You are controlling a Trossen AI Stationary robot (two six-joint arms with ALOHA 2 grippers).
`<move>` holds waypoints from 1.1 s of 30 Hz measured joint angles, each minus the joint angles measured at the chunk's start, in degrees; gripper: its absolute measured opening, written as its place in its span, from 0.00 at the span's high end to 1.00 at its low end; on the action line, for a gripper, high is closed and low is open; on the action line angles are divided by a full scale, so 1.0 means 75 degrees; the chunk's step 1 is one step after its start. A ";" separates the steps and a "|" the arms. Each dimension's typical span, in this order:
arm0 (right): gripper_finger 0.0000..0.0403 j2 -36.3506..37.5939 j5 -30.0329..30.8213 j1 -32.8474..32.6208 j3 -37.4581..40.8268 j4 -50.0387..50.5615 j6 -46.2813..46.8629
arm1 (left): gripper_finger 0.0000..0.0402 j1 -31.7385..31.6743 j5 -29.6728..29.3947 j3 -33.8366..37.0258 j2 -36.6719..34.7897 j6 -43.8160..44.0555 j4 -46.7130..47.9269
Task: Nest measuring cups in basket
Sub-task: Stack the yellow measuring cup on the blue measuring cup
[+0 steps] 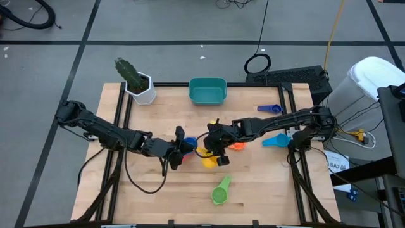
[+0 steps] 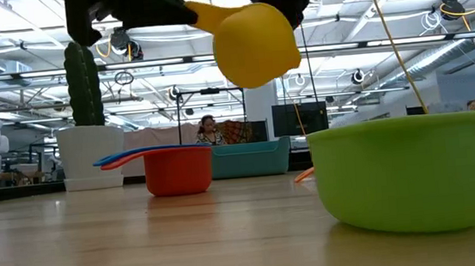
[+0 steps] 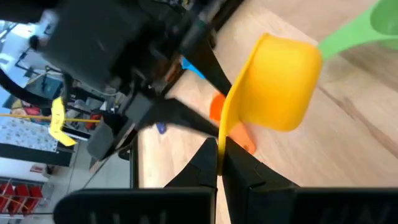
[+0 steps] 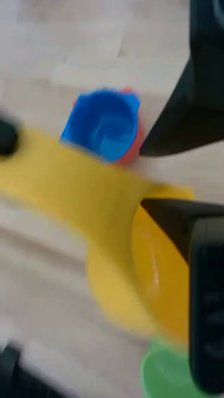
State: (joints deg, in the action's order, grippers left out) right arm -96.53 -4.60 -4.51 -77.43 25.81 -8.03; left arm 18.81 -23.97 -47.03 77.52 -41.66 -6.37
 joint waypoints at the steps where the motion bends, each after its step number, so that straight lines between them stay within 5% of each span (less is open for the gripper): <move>1: 0.65 0.0000 0.0262 0.0000 0.0000 0.0044 0.0004 | 0.98 0.0000 -0.0048 0.0000 0.0000 0.0009 -0.0019; 7: 0.42 0.0170 0.3037 -0.0009 -0.0003 0.0695 0.0286 | 0.99 -0.0005 -0.0965 0.0000 0.0000 0.0192 0.0038; 10: 0.36 0.0314 0.4965 0.0006 0.0006 0.1536 0.0687 | 0.99 0.0051 -0.1704 -0.0003 -0.0003 0.0308 0.0260; 13: 0.34 0.0420 0.5967 0.0027 0.0003 0.2105 0.1214 | 0.99 0.0171 -0.2396 -0.0003 -0.0006 0.0434 0.0395; 20: 0.36 0.0497 0.6148 0.0167 0.0006 0.3368 0.2265 | 0.99 0.0644 -0.3564 -0.0012 -0.0015 0.1437 0.1029; 26: 0.36 0.0498 0.6032 0.0293 0.0006 0.4044 0.2777 | 0.99 0.1252 -0.5626 -0.0012 -0.0015 0.3116 0.2491; 33: 0.36 0.0498 0.5989 0.0312 0.0006 0.4478 0.2794 | 0.99 0.1943 -0.5863 -0.0015 0.0173 0.5013 0.3717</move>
State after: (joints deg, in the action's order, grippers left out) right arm -92.79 40.32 -2.17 -77.38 59.40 12.93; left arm 33.38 -67.95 -47.13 78.81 -4.06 21.51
